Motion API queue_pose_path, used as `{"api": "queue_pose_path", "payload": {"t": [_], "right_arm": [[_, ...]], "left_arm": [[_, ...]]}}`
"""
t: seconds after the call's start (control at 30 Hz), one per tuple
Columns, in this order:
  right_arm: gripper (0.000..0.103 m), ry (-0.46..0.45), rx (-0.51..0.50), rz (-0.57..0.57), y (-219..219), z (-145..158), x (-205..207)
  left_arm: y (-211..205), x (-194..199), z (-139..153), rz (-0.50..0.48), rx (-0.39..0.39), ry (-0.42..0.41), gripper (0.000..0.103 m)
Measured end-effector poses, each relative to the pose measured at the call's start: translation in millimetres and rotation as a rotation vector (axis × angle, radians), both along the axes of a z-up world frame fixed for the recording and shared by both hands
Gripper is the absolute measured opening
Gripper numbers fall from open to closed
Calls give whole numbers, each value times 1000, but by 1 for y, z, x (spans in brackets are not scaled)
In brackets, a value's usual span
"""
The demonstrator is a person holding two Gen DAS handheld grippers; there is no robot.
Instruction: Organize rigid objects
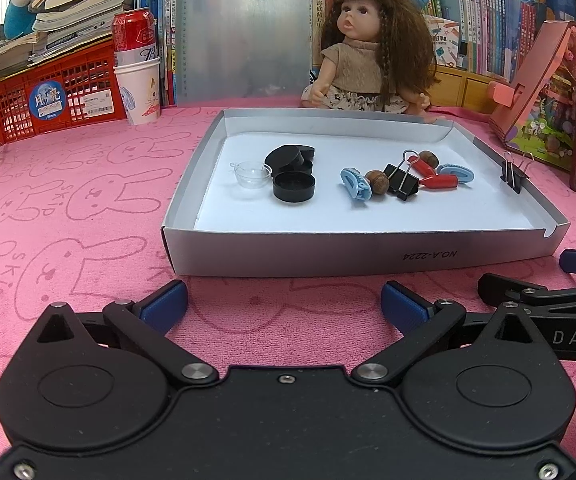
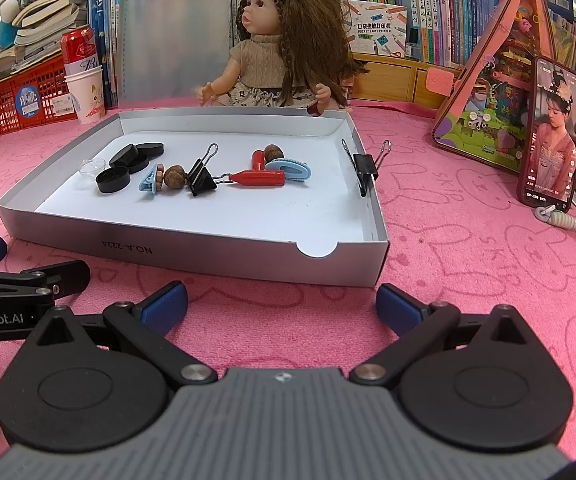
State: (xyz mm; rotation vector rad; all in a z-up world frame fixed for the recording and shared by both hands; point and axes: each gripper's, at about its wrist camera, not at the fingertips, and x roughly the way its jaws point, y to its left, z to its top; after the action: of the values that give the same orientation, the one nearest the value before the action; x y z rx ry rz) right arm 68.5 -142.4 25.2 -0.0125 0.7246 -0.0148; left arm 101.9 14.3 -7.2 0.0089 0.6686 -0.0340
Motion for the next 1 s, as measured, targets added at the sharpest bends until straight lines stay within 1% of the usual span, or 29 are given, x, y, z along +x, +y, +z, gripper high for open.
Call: {"api": "queue_pose_path", "payload": {"t": [1.0], "right_arm": [[103, 0, 1, 0, -1, 0, 0]], "left_arm": [[-1, 1, -1, 12, 5, 0, 103]]}}
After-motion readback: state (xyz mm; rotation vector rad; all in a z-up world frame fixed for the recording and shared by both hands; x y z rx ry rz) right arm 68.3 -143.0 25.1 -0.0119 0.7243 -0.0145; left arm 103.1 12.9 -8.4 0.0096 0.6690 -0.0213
